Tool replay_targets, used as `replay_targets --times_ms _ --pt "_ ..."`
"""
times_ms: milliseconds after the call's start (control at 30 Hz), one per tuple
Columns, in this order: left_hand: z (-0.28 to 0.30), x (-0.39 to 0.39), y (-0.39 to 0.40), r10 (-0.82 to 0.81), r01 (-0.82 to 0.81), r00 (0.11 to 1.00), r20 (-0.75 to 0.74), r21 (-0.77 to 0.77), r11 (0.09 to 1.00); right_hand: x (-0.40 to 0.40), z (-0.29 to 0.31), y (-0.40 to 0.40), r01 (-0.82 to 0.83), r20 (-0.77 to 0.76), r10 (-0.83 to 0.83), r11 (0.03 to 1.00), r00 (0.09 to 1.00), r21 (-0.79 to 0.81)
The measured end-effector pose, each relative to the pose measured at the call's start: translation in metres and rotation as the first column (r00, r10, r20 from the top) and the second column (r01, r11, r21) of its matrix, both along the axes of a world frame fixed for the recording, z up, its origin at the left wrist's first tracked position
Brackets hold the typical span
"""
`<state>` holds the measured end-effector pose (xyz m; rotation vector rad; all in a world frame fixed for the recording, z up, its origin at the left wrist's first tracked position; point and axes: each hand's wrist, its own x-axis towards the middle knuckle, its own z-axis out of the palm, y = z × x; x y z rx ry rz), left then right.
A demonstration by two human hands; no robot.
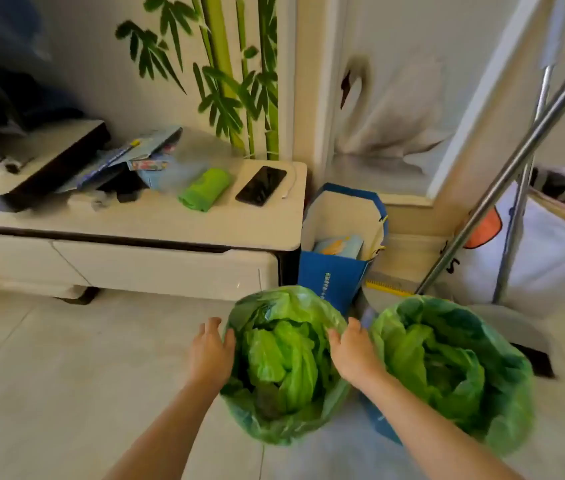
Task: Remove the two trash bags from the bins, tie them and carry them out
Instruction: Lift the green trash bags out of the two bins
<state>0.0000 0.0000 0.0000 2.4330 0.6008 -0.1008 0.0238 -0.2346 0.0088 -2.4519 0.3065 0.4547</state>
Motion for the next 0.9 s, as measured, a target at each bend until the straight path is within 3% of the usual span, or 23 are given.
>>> replay_targets --times_ms 133,333,433,533,733,900 --pt "-0.033 0.011 -0.004 0.135 -0.131 0.991 0.001 -0.225 0.966 0.01 -0.027 -0.006 0.131 -0.048 -0.126 0.982 0.991 0.133" --pt "-0.067 -0.011 0.005 0.165 -0.169 0.985 -0.048 -0.439 0.882 0.004 -0.052 -0.004 0.257 -0.091 -0.24 0.916 0.966 0.309" --pt "-0.074 -0.022 0.008 0.276 -0.312 0.948 -0.157 -0.631 0.71 0.0 -0.055 -0.004 0.299 -0.089 -0.287 0.88 0.954 0.369" --pt "-0.069 -0.025 0.012 0.353 -0.437 0.894 -0.277 -0.717 0.544 0.0 -0.051 -0.009 0.294 -0.064 -0.289 0.895 0.955 0.336" --pt "-0.051 -0.026 0.017 0.352 -0.364 0.922 -0.161 -0.672 0.645 0.013 -0.041 -0.016 0.185 0.058 -0.208 0.946 0.976 0.267" --pt "-0.038 -0.02 0.026 0.341 -0.344 0.928 -0.151 -0.697 0.629 0.015 -0.03 -0.016 0.171 0.076 -0.196 0.952 0.978 0.252"
